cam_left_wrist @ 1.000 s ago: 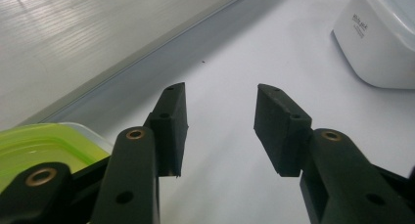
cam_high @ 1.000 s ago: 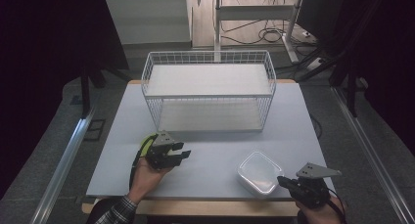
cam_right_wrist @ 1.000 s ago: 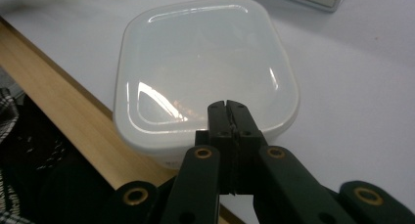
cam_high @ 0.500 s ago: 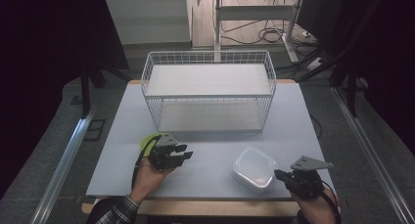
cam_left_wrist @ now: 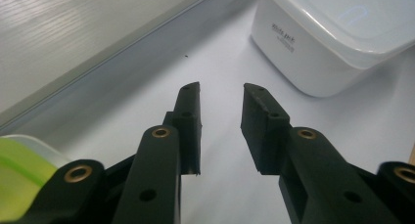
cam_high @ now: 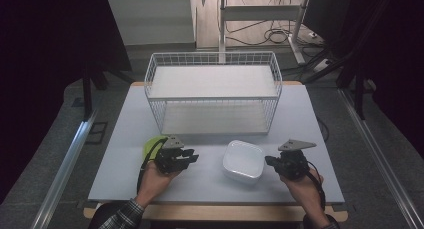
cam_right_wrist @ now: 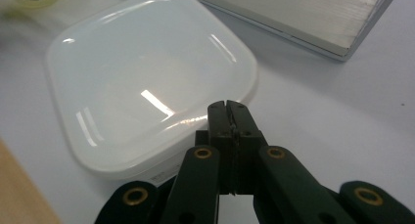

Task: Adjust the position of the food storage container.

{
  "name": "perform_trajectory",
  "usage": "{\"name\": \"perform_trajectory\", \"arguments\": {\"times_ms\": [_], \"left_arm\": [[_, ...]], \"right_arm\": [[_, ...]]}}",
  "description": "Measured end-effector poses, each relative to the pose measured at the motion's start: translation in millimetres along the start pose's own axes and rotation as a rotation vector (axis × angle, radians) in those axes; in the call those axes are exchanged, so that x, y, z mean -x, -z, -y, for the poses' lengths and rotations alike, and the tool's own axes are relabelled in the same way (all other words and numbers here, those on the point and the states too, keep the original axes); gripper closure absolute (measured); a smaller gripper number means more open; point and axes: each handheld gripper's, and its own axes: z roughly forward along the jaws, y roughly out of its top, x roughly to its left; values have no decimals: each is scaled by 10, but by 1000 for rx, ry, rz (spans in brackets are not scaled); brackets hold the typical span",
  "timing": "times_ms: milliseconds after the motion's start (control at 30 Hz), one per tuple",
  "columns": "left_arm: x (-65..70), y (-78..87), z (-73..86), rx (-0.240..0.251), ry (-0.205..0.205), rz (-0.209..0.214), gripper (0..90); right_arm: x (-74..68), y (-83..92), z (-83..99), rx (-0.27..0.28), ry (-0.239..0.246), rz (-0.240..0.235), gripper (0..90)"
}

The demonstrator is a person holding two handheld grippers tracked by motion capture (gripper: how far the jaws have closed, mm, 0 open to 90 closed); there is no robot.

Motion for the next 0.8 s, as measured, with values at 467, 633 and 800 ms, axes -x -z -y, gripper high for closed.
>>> {"name": "perform_trajectory", "arguments": {"times_ms": [467, 633, 800], "left_arm": [[17, -194, -56, -55, -4, -12, 741], [35, -193, -47, -67, -1, -6, 745], [39, -183, -34, -70, 3, 0, 746]], "right_arm": [[0, -426, -184, -62, -29, -62, 889], [-146, -449, -180, -65, -7, -101, 884], [-279, -469, -173, -69, 23, -130, 873]]}}
